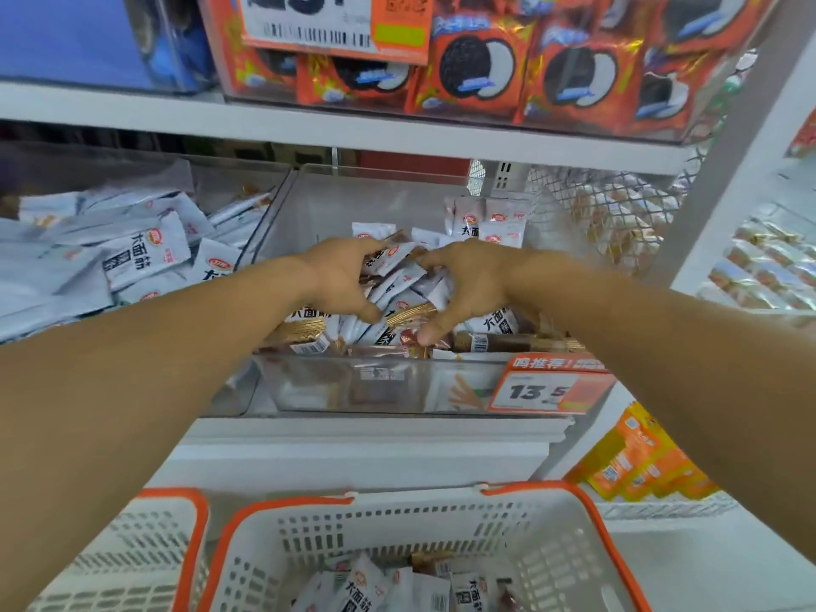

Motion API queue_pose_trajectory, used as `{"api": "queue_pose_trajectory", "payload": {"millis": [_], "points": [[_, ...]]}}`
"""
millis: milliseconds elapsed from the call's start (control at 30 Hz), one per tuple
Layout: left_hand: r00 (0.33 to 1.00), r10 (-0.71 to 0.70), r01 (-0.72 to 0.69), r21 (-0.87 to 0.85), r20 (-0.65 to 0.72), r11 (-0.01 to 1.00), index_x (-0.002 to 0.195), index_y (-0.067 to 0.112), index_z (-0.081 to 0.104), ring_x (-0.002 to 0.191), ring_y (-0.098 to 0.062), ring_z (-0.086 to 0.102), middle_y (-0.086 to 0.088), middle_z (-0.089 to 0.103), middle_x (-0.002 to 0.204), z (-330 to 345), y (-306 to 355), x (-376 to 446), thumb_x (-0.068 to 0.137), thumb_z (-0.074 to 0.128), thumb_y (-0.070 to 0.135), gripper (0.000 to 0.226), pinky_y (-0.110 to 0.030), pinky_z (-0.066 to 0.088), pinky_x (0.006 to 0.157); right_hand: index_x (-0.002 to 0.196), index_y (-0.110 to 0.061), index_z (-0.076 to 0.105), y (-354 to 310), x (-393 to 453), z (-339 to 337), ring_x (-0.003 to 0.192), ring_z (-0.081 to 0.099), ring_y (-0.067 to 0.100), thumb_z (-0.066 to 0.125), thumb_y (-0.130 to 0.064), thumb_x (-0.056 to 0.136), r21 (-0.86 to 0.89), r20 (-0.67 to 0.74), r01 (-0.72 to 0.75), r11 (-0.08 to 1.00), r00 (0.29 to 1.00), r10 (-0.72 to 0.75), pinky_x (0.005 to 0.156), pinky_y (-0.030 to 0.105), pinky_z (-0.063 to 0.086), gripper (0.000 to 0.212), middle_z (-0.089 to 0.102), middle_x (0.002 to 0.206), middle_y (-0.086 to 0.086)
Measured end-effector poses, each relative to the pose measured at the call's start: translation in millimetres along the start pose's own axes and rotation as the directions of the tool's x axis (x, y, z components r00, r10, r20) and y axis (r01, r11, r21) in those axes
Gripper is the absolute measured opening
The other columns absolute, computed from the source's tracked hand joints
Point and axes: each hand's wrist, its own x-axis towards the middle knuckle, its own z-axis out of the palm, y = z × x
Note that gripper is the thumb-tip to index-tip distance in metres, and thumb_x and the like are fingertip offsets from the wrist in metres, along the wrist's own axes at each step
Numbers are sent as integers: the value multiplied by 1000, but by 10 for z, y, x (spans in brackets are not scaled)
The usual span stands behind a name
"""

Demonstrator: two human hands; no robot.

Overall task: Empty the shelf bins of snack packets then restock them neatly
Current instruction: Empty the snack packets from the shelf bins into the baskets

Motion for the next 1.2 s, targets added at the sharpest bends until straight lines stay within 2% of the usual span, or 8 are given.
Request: {"api": "queue_pose_trajectory", "payload": {"millis": [100,233,400,667,767,867,967,1200], "points": [[999,20,-21,-30,-33,999,156,23,31,130,-26,52,-5,50,149,-64,17,-66,75,88,29,99,-26,41,98,143,-23,50,-33,-88,56,127,52,27,80,-64,69,-46,-66,54,997,996,-57,96,28,39,89,53,145,3],[993,66,-69,-28,-94,997,151,20,39,115,-28,58,-8,58,136,-133,20,-181,82,81,18,81,-23,40,86,100,-35,62,33,-244,33,120,56,22,79,-52,79,8,-189,128,992,974,-125,102,36,44,32,62,122,-7],[971,148,-165,-79,-187,983,149,22,43,114,-25,61,-5,62,135,-244,80,-345,86,76,12,72,-22,41,87,97,-34,67,70,-463,0,102,61,22,72,-52,86,-71,-398,143,987,903,-159,90,39,50,22,62,96,-11],[863,328,-371,-43,-384,928,151,23,43,131,-24,51,0,52,148,-506,415,-658,92,70,15,65,-33,42,105,99,-18,72,44,-999,-14,89,63,25,74,-40,87,-163,-839,274,948,467,-280,66,35,51,25,68,90,1],[839,390,-430,-21,-380,903,150,26,44,130,-25,51,-2,56,144,-549,521,-801,93,69,12,63,-30,39,108,96,-18,72,-6,-1230,-79,84,61,23,75,-39,85,-187,-873,294,937,388,-296,63,40,55,24,67,86,1],[832,425,-457,-8,-357,889,148,32,47,123,-23,57,0,62,136,-611,601,-1017,93,68,10,63,-32,40,110,94,-16,72,-51,-1488,-47,86,60,23,75,-38,86,-267,-854,316,910,360,-376,60,42,56,23,68,90,-1],[824,441,-464,25,-355,886,139,34,56,118,-11,58,10,65,131,-668,738,-1281,92,69,11,54,-20,41,91,91,-15,70,-129,-1742,-4,80,57,22,76,-37,86,-292,-847,351,890,337,-411,56,39,53,23,65,85,-2],[900,375,-396,-55,-223,917,130,43,60,108,-12,64,16,69,118,-369,652,-2005,88,71,15,52,-37,53,91,92,-27,66,-482,-2188,310,75,57,12,64,-60,82,-28,-767,450,893,563,-308,64,38,53,35,59,84,-12]]}}
